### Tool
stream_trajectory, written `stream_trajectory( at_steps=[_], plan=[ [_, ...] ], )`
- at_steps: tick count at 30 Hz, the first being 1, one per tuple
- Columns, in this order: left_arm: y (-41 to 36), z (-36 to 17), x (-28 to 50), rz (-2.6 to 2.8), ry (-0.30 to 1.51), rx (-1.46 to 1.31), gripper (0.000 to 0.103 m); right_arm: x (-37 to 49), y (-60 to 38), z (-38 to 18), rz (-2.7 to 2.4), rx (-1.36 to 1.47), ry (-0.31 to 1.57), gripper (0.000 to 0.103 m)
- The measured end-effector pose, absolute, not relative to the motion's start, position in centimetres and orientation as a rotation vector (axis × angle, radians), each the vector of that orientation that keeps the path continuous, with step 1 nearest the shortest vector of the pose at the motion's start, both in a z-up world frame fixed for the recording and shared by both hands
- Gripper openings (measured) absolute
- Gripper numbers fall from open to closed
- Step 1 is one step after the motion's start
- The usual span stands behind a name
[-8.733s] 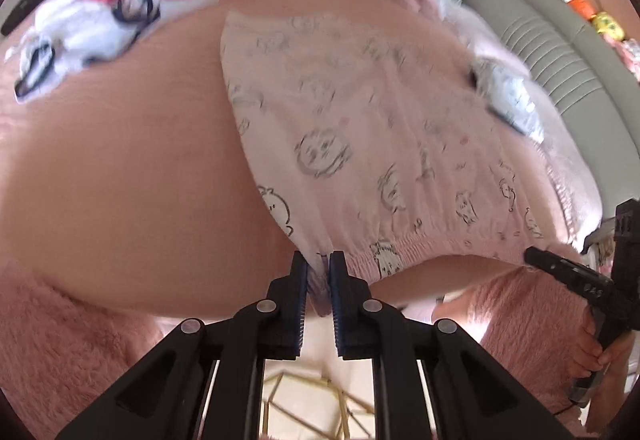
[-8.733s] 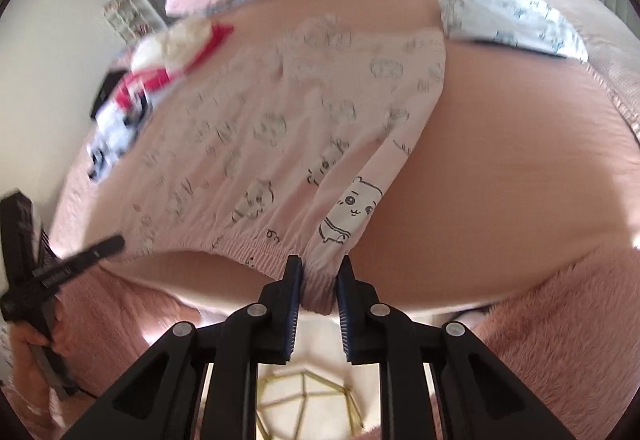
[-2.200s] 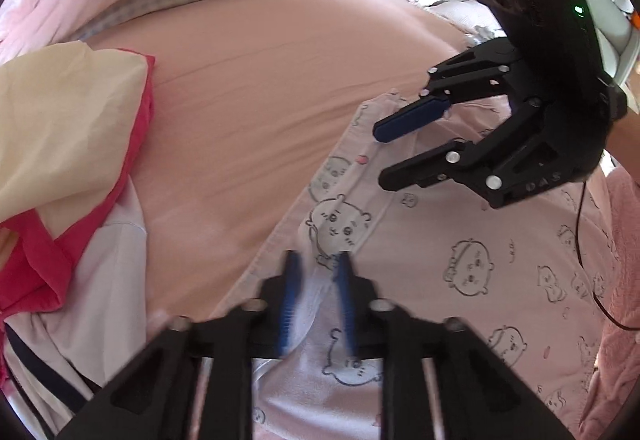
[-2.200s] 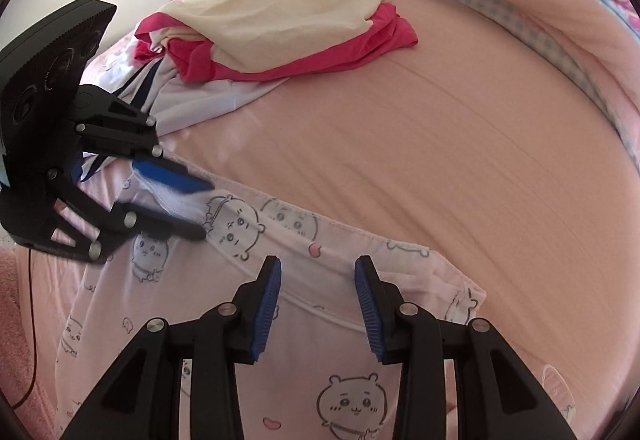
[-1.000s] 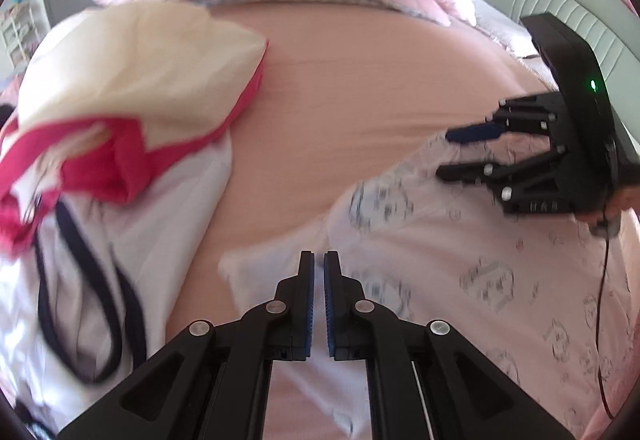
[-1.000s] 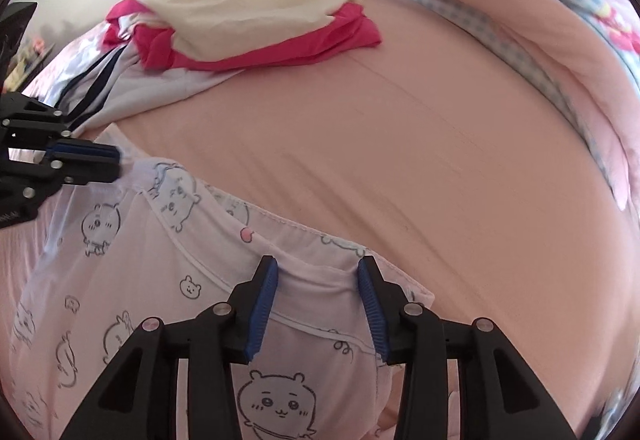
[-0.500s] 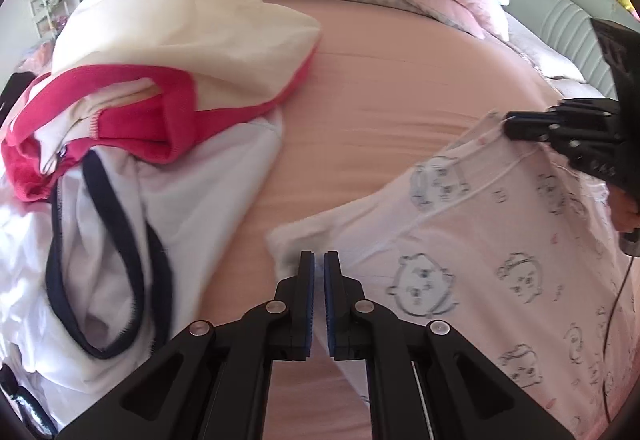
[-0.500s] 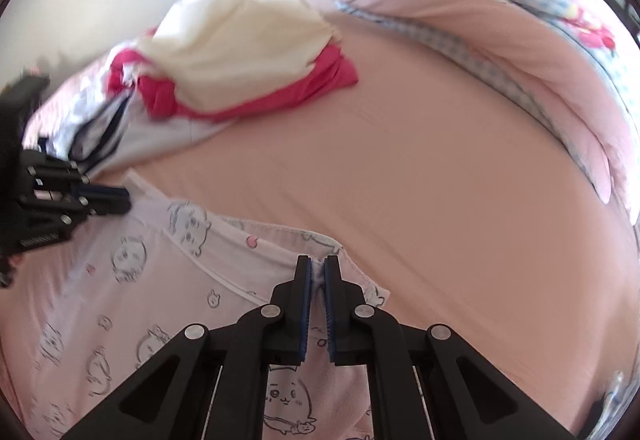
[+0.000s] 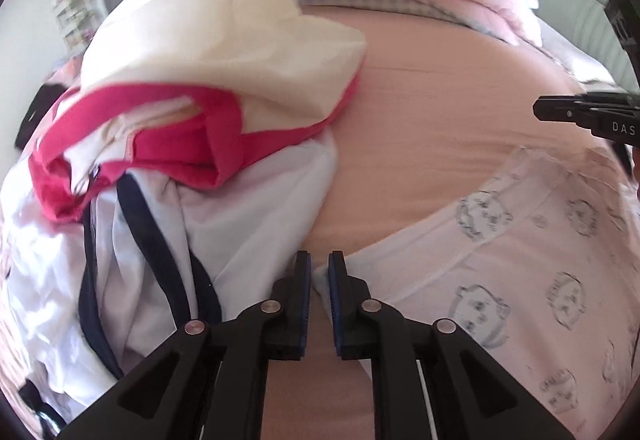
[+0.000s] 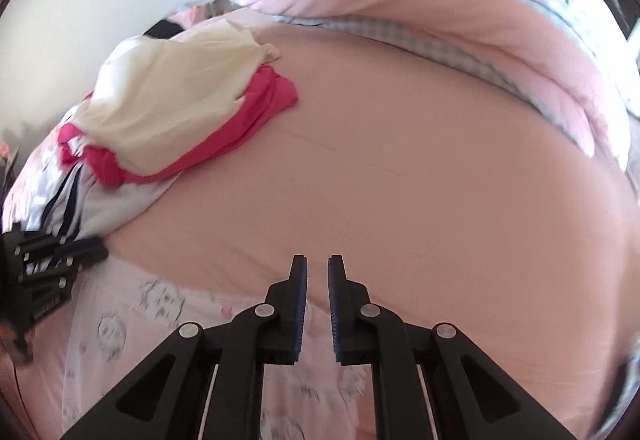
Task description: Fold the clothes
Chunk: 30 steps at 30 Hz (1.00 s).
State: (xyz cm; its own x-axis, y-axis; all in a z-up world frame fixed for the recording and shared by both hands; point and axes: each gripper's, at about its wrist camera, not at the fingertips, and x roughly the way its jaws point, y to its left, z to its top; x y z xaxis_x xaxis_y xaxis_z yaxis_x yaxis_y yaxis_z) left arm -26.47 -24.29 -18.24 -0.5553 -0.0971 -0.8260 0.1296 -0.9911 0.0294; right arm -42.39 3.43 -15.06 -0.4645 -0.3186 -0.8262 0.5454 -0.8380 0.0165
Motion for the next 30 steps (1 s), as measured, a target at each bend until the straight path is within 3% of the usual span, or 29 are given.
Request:
stream_trajectory(
  at_steps=[4,8,12,16,17,18,20,24,26,27,29,30],
  plan=[
    [-22.4,-17.0,-26.4,-2.821,0.154,1.471,0.009,-39.9,3.0,-14.9,-2.139,1.278,0.511,0.009],
    [-20.2,-18.3,-28.3,-2.887,0.213,1.599,0.009,-38.8,1.8,-18.7,-2.018,1.379,0.772,0.008],
    [-20.3,-19.5,-29.9,-2.843,0.195,1.552,0.008,-41.5,2.7,-18.6,-2.16,1.366,0.562,0.003],
    [-21.7,-18.8,-30.4,-2.769,0.263,1.454,0.007,-45.0,4.9,-17.3,-2.384,1.377,0.363,0.009],
    [-22.2,-18.4,-30.2,-2.749,0.308,1.447,0.007,-45.7,5.8,-16.9,-2.375,1.412,0.254,0.012],
    [-22.7,-18.1,-29.7,-2.751,0.387,1.448,0.007,-46.1,6.8,-16.6,-2.319,1.45,0.141,0.024],
    [-23.8,-17.7,-29.0,-2.725,0.469,1.438,0.007,-46.2,7.9,-16.7,-2.254,1.512,0.09,0.043],
    [-25.5,-18.3,-27.5,-2.63,0.579,1.48,0.007,-45.6,9.1,-18.4,-2.174,1.635,0.08,0.046],
    [-25.7,-19.3,-27.2,-2.62,0.656,1.49,0.007,-45.5,9.3,-19.2,-2.155,1.633,0.031,0.042],
    [-25.7,-19.4,-27.1,-2.631,0.68,1.479,0.007,-45.4,9.3,-19.3,-2.163,1.608,0.027,0.026],
    [-25.5,-19.6,-27.2,-2.653,0.688,1.461,0.007,-45.3,8.7,-19.2,-2.178,1.56,0.043,0.01],
    [-25.3,-19.3,-27.1,-2.667,0.628,1.442,0.005,-45.2,8.2,-18.9,-2.187,1.535,0.065,0.007]
  ],
)
